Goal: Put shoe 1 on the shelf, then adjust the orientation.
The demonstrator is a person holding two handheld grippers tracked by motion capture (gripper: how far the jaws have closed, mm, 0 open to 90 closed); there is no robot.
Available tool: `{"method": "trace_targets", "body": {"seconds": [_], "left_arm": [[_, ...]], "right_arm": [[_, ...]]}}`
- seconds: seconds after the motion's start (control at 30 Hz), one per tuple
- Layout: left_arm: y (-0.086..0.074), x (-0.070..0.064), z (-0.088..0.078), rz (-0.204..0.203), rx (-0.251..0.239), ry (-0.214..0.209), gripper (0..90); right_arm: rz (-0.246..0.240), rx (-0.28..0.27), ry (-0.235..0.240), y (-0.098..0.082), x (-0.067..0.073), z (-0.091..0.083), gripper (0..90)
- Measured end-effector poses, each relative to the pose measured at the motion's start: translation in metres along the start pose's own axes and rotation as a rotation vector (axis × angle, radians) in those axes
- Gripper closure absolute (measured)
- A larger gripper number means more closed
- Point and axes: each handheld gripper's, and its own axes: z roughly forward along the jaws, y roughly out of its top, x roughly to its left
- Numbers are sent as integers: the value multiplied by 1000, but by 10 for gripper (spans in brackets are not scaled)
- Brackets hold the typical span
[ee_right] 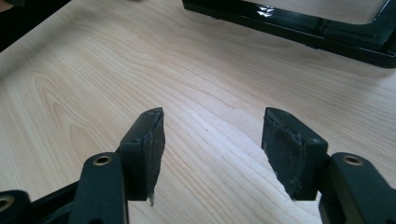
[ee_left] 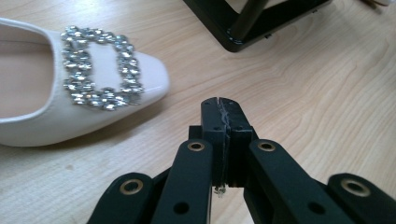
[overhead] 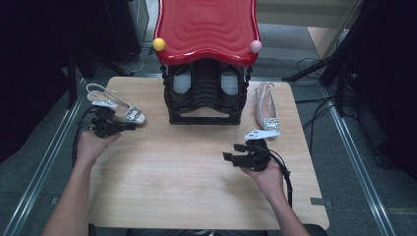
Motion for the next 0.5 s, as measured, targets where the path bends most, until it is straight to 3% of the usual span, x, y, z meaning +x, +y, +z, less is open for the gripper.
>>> {"method": "trace_targets", "body": {"seconds": [0.4,0.5], "left_arm": [[-1,30,15,-26,25,33,900],[0,35,16,-33,-14,7,900]], "right_arm": [[10,7,-36,-8,3,-5,401],[14,6,-42,-10,2,-7,401]]}}
